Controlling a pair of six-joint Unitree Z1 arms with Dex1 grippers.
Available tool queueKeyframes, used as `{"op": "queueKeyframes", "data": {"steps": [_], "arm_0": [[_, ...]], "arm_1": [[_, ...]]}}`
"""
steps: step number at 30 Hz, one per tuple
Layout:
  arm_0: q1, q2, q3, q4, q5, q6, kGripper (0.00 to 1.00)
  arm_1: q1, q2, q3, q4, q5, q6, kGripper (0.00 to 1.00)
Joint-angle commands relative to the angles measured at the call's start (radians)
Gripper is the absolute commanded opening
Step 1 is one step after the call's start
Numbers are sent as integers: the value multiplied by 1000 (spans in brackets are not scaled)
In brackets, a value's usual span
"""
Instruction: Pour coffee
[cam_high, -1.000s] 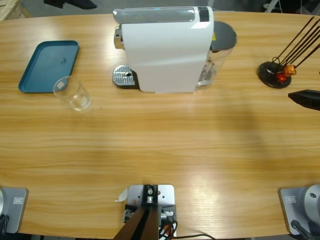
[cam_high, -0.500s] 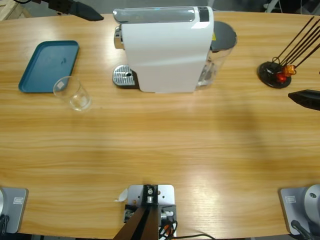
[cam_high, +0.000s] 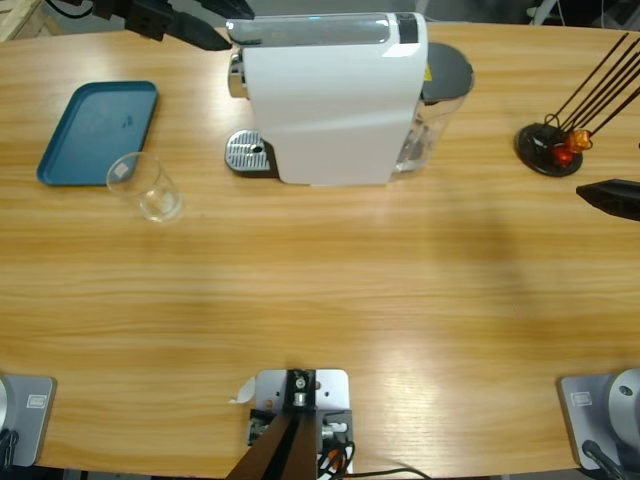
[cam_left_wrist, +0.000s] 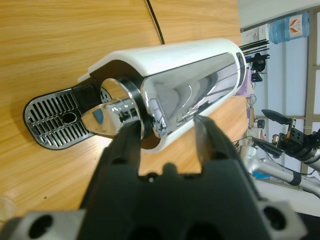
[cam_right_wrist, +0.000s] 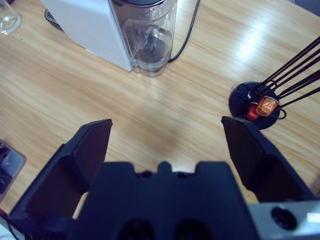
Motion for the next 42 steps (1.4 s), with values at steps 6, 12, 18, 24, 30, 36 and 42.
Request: {"op": "queueKeyframes", "data": {"steps": [6,12,18,24,30,36,42], "arm_0": [[-11,34,5,-1,17,1,0],[-11,18,5,-1,66,1,0],[-20,-1,-5,-2,71,8,0],[-25,-15,-31,-1,58,6,0],[-29,-22,-76,0,45,-7,0],[-50,-28,-129,16,36,-12,0],[-71,-28,-183,45,28,-26,0]], "arm_1": [[-15,18,6,-8,-3,-1,1000],[-15,20,6,-8,-3,-1,1000],[-15,20,6,-8,-3,-1,1000],[-15,20,6,-8,-3,-1,1000],[-15,20,6,-8,-3,-1,1000],[-15,20,6,-8,-3,-1,1000],[-15,22,6,-8,-5,-1,1000]]}}
